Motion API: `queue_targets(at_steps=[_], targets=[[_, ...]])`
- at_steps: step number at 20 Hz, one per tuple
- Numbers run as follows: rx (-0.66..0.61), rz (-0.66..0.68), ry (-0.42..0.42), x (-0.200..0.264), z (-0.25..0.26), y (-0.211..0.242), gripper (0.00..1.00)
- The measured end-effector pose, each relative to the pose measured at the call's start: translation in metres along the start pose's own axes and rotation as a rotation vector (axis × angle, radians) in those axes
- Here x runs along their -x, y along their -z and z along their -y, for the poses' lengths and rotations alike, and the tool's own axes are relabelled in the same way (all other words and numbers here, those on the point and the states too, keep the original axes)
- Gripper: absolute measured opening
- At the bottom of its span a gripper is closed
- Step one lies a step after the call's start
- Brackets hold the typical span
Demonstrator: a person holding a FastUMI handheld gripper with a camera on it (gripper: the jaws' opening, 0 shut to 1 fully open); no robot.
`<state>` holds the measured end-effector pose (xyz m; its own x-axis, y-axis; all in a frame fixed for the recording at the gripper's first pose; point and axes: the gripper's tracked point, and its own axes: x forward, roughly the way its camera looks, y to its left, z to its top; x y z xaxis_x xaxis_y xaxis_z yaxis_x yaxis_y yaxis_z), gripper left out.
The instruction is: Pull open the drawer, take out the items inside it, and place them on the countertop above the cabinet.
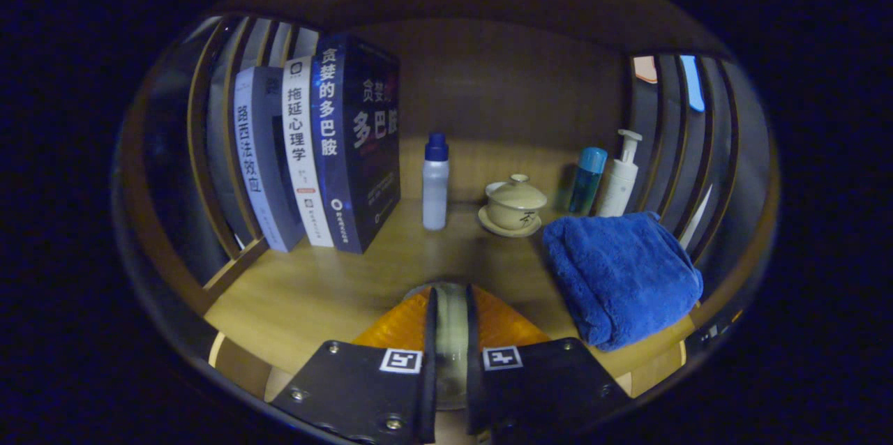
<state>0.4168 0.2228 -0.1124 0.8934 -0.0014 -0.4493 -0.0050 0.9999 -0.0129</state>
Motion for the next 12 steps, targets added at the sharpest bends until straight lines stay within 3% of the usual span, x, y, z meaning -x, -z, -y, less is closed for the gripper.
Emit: queue_targets(at_steps=[5, 9, 11, 12], targets=[[-0.021, 0.039, 0.038, -0.017, 0.006, -0.009, 0.18], [-0.019, 0.060, 0.017, -0.018, 0.003, -0.012, 0.18], [-0.020, 0.060, 0.000, -0.014, 0.001, -0.011, 0.24], [-0.019, 0.078, -0.001, -0.010, 0.001, -0.016, 0.36]])
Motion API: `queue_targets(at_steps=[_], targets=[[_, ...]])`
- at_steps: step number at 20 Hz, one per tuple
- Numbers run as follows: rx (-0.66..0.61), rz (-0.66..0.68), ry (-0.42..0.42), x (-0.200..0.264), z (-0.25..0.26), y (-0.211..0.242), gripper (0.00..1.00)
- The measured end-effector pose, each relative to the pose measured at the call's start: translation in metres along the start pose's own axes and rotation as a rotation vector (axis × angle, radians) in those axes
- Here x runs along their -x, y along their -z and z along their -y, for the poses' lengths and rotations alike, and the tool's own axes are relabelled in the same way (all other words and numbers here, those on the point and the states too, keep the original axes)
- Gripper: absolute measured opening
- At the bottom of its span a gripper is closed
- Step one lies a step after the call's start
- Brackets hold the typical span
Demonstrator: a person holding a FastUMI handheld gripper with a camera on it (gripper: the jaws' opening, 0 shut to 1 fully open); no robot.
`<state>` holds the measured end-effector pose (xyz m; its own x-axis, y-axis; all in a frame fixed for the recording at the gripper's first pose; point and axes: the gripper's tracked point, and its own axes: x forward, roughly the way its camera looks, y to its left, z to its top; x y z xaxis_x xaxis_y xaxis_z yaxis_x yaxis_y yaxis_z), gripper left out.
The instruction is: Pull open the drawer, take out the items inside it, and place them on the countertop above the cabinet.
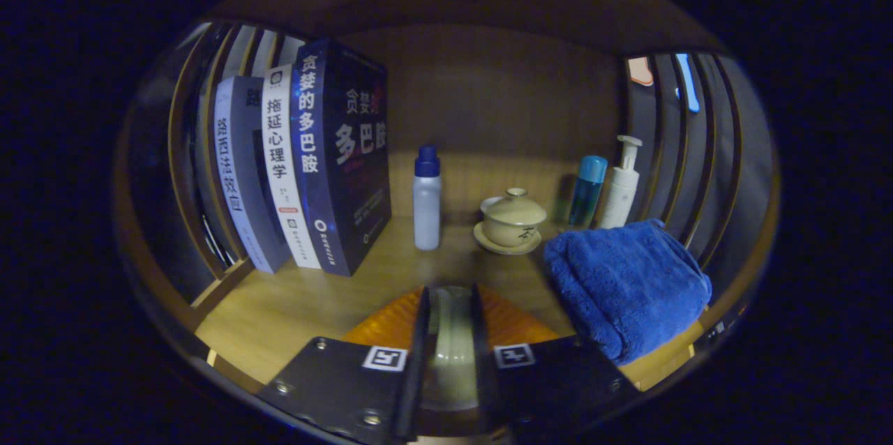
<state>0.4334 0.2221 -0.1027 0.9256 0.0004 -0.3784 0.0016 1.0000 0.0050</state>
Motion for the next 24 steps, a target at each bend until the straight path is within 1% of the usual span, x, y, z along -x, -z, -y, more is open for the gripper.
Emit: queue_targets(at_steps=[3, 4, 5, 8, 11, 13, 16, 19, 22, 24], targets=[[-0.005, 0.071, -0.005, 0.011, 0.000, -0.019, 0.71], [-0.010, 0.084, -0.007, 0.016, 0.001, -0.024, 0.76], [-0.014, 0.093, -0.013, 0.021, 0.002, -0.027, 0.78], [-0.002, 0.110, -0.026, 0.033, 0.004, -0.032, 0.96], [0.035, 0.148, -0.043, 0.051, 0.005, -0.038, 0.96], [0.050, 0.196, -0.064, 0.071, 0.003, -0.045, 0.96], [0.060, 0.268, -0.103, 0.114, 0.000, -0.055, 0.96], [0.055, 0.308, -0.134, 0.157, 0.001, -0.057, 0.96], [0.062, 0.346, -0.131, 0.195, 0.009, -0.055, 0.96], [0.051, 0.349, -0.141, 0.218, 0.009, -0.045, 0.96]])
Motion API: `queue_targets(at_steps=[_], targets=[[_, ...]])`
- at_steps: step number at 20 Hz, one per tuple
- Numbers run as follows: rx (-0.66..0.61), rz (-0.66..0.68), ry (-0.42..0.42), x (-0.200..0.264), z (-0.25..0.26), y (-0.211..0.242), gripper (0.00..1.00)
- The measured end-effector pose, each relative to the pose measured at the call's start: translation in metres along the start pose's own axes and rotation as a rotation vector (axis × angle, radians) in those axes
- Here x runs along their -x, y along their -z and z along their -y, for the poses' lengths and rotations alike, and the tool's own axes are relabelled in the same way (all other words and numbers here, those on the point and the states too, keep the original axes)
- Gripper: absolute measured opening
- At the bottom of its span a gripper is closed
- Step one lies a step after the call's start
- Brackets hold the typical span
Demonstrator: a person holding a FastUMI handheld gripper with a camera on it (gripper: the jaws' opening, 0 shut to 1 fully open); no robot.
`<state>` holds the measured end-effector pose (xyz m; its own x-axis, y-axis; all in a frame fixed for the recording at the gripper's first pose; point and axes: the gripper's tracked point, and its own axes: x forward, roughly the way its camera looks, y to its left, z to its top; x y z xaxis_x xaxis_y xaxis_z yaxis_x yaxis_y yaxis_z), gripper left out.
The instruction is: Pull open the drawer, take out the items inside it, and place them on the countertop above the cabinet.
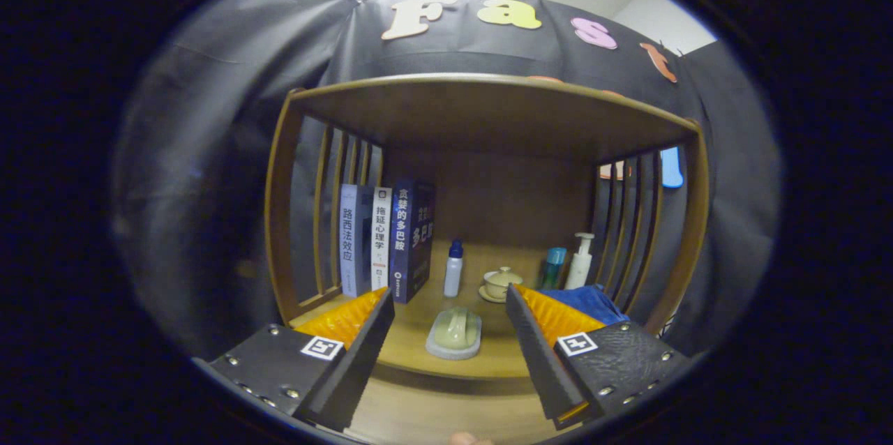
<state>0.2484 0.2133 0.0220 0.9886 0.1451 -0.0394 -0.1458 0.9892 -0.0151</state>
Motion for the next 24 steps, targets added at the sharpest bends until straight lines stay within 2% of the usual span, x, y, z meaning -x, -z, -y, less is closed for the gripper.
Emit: queue_targets(at_steps=[9, 14, 18, 24], targets=[[-0.060, -0.012, -0.021, 0.101, -0.013, 0.034, 0.96], [-0.083, -0.054, -0.030, 0.143, -0.021, 0.074, 0.96], [-0.121, -0.092, -0.028, 0.165, -0.018, 0.103, 0.96], [-0.101, -0.152, -0.008, 0.174, -0.021, 0.148, 0.96]])
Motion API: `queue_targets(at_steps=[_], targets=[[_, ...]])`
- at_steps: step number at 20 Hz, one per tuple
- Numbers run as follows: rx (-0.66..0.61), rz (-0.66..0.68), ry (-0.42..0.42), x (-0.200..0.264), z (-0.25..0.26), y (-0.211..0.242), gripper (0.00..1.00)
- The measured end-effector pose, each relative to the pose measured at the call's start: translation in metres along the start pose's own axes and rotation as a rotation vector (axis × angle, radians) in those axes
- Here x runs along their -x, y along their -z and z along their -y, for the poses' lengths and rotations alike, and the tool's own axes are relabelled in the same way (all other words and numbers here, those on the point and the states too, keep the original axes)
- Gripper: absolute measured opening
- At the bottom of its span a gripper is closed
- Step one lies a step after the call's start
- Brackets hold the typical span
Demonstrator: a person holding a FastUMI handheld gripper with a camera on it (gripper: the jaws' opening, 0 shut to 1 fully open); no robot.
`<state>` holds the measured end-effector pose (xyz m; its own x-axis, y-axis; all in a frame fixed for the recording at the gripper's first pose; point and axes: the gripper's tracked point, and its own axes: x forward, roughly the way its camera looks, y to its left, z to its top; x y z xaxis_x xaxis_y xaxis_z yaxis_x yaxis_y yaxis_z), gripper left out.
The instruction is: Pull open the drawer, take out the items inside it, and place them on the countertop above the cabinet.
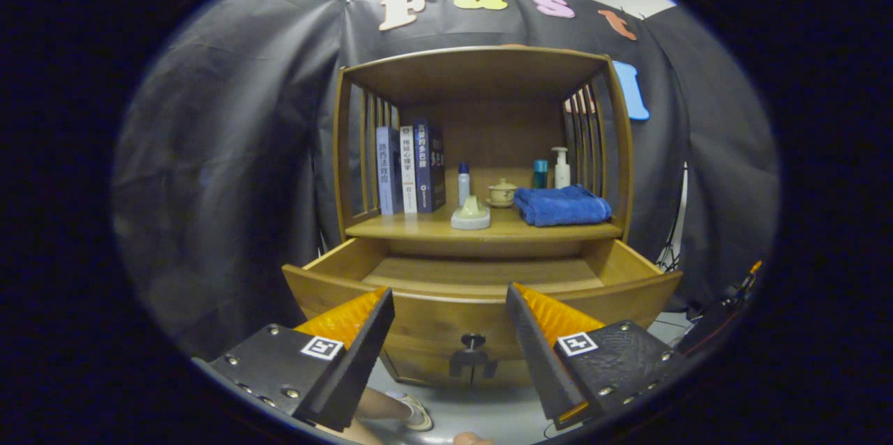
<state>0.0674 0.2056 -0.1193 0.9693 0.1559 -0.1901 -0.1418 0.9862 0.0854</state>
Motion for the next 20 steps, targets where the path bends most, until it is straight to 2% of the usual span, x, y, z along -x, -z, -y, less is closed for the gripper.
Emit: queue_targets(at_steps=[10, 15, 20], targets=[[0.028, -0.102, 0.071, -0.037, 0.001, 0.048, 0.96], [0.028, -0.107, 0.111, -0.057, 0.002, 0.051, 0.96], [0.048, -0.095, 0.170, -0.059, 0.004, 0.054, 0.96]])
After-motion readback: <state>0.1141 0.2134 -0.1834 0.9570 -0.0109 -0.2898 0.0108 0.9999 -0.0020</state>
